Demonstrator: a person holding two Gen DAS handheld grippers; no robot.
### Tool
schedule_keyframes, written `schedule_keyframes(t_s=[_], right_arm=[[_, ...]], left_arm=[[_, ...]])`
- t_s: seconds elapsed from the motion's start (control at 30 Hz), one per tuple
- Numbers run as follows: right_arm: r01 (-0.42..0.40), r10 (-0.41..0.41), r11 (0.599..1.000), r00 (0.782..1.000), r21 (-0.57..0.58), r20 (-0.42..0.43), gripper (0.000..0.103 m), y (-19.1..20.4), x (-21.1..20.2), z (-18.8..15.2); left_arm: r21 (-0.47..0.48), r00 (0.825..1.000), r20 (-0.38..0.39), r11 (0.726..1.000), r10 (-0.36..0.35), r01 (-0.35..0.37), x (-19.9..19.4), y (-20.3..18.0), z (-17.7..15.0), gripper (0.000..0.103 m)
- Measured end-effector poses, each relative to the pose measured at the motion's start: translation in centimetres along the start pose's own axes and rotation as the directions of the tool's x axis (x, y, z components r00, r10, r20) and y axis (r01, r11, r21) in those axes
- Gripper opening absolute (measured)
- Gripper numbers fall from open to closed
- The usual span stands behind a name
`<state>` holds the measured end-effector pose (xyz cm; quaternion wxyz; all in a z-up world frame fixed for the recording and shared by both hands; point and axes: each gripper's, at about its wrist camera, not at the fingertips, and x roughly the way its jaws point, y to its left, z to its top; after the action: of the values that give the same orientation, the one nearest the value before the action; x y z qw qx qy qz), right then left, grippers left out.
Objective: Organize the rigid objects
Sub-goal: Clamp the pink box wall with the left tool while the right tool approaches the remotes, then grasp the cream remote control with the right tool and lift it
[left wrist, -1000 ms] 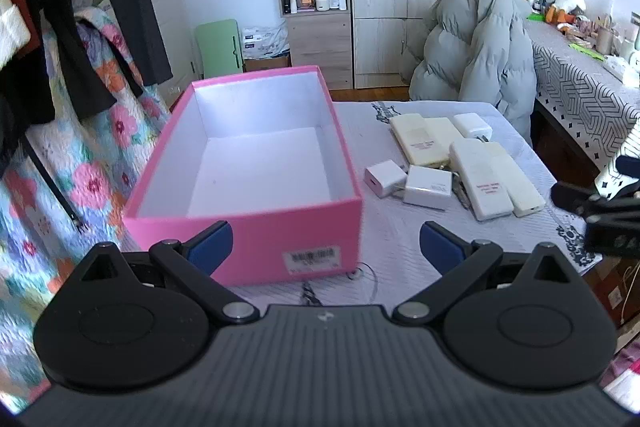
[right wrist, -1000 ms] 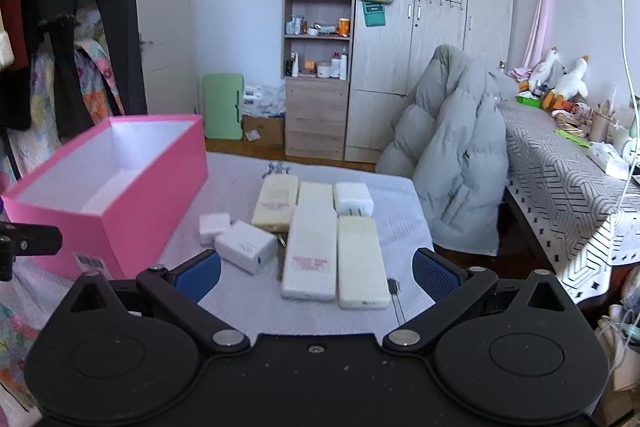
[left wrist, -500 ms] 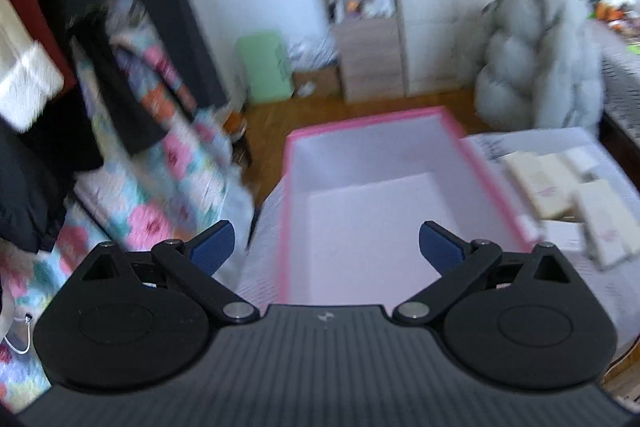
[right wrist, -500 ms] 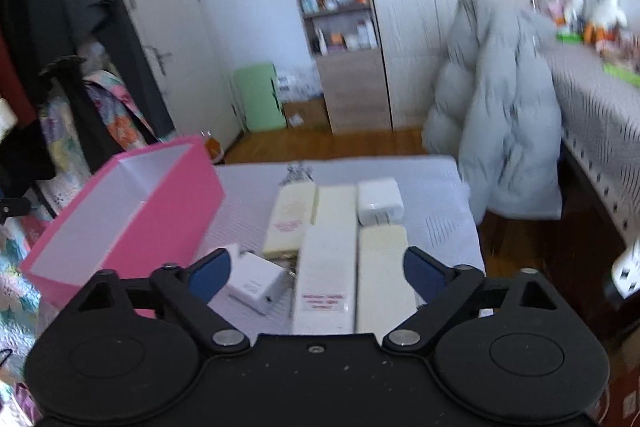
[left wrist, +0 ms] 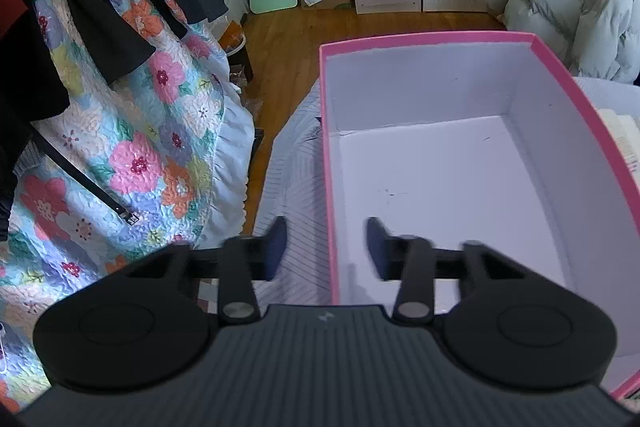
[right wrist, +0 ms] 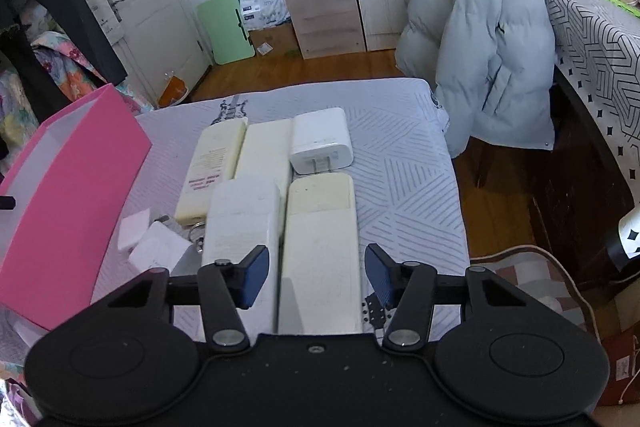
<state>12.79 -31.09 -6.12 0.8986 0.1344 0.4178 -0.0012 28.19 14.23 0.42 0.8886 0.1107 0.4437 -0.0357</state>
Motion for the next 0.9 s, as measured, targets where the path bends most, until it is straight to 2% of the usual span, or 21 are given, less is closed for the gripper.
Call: schedule_keyframes(t_s=[0.1, 0.23, 0.3, 0.4, 0.53, 0.57, 0.63, 0.9], right_arm=[[0.003, -0.004, 1.000, 1.000, -0.021, -0.006, 0.059, 0.0, 0.5, 0.2], [-0.017, 0.016, 1.000, 1.000, -0.021, -0.019, 0.059, 0.0, 1.6, 0.4], [-0.024, 0.023, 0.999, 0.999, -0.025, -0.024, 0.059, 0.1, 2.0, 0.5], [-0.033, 0.032, 0.999, 0.999, -0.034, -0.031, 0.057, 0.2, 2.4, 0.7], [-0.043, 0.041, 0.998, 0.998, -0.041, -0.037, 0.040, 0.0, 2.6, 1.1], [-0.051, 0.050, 0.998, 0.998, -0.035, -0.042, 0.038, -0.1, 2.7, 1.2], [-0.060, 0.059, 0.998, 0.997, -0.027, -0.049, 0.038, -0.3, 2.8, 1.5], [-0.005, -0.001, 0.997, 0.996, -0.079, -0.085, 0.043, 0.7, 3.7, 2.3]], left_arm=[[0.011, 1.000, 0.004, 1.000, 0.000, 0.000, 0.4, 0.0, 0.2, 0.018], [0.018, 1.000, 0.008, 1.000, 0.018, -0.018, 1.3, -0.3, 0.5, 0.013], [0.015, 1.000, 0.008, 1.000, 0.007, -0.008, 1.5, -0.5, 0.5, 0.006], [0.006, 0.999, 0.033, 1.000, 0.004, -0.004, 1.5, -0.6, 0.5, 0.005], [-0.010, 0.996, 0.085, 1.000, -0.006, 0.007, 1.2, -0.3, 0.4, 0.004], [-0.021, 0.996, 0.092, 1.000, -0.011, 0.013, 1.2, -0.2, 0.4, 0.004], [-0.038, 0.994, 0.105, 0.999, -0.025, 0.029, 1.3, 0.0, 0.3, 0.003], [-0.051, 0.989, 0.127, 0.996, -0.070, 0.077, 1.7, 0.2, 0.5, 0.002]])
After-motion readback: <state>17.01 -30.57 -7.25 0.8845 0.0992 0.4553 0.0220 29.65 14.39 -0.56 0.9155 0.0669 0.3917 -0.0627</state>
